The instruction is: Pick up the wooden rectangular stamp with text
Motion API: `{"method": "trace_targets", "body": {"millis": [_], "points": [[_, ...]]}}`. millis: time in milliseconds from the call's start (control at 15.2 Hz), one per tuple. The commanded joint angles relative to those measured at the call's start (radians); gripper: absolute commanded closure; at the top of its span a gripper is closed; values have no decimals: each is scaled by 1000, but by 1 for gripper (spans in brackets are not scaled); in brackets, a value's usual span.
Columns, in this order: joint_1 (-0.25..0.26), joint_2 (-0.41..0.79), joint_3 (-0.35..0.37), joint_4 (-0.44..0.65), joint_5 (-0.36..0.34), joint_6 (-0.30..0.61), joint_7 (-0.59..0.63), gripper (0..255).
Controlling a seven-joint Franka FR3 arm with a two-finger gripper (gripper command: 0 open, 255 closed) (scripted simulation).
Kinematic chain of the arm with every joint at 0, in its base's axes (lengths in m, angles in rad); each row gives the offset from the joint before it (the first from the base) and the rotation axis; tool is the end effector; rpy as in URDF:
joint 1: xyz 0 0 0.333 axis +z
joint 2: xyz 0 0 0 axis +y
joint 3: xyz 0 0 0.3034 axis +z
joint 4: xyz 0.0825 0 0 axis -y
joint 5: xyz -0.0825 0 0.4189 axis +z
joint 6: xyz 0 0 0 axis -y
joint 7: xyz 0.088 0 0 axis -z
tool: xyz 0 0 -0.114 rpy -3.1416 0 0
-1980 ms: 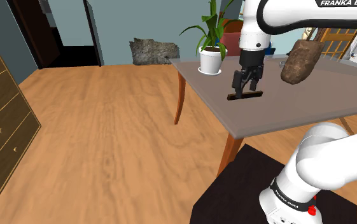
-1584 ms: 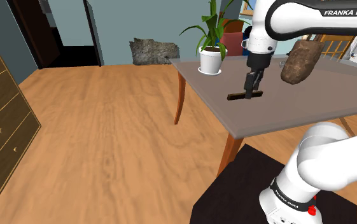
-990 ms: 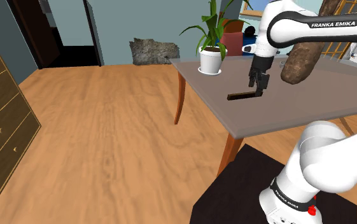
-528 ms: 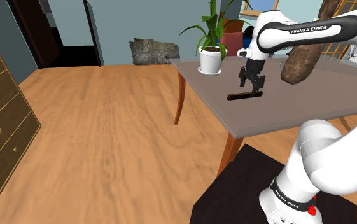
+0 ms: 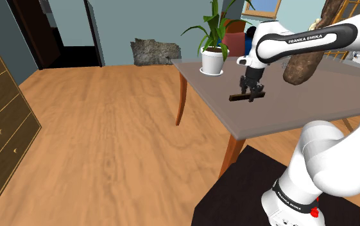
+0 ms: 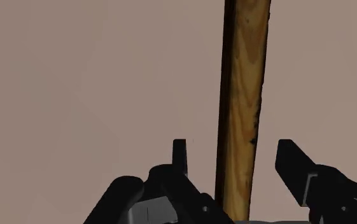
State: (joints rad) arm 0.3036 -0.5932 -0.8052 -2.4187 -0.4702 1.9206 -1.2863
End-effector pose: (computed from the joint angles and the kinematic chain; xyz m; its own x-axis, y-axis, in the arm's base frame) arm 0.3810 -0.2464 0.4165 0.4886 0.8721 -0.0269 0.8720 -0.4891 -0.0176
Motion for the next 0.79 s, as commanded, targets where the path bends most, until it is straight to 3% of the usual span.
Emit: {"method": "trace_targets", "body": {"millis": [0,528,726], "points": [[1,2,-3,-3,-1,5,0,255],[0,1,-1,0,0,1,0,255],[-1,-10,18,30,9,-41,-2,255]]}}
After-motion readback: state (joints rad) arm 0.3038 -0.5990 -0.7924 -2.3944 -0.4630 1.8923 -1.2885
